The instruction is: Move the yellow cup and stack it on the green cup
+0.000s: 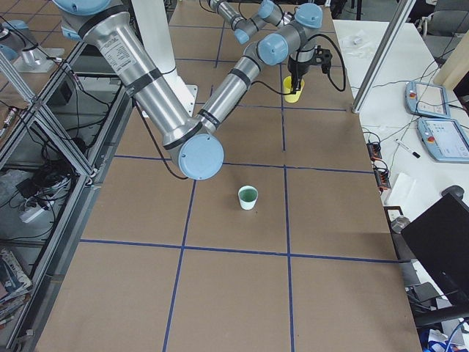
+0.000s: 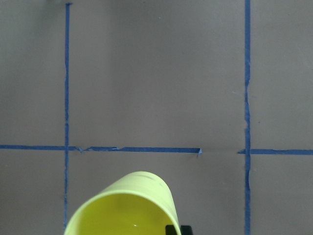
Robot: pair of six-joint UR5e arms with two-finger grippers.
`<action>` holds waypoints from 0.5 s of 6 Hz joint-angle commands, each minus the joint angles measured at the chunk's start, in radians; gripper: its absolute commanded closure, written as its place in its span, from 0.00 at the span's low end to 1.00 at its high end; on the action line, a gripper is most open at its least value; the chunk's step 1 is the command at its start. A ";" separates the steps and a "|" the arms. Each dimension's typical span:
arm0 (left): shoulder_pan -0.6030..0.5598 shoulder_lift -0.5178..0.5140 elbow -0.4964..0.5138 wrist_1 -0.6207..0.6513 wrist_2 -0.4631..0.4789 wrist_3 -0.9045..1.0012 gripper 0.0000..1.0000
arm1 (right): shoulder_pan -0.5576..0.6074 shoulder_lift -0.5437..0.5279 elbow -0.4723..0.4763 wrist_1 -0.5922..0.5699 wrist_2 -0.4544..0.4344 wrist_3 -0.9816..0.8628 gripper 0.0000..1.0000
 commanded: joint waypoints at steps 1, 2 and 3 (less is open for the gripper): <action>-0.106 0.008 -0.128 0.333 -0.282 0.012 0.00 | 0.022 -0.202 0.122 0.002 -0.003 -0.216 1.00; -0.116 0.031 -0.172 0.415 -0.395 0.011 0.00 | 0.046 -0.327 0.173 0.012 -0.003 -0.342 1.00; -0.130 0.076 -0.222 0.489 -0.512 0.011 0.00 | 0.097 -0.468 0.193 0.035 -0.007 -0.535 1.00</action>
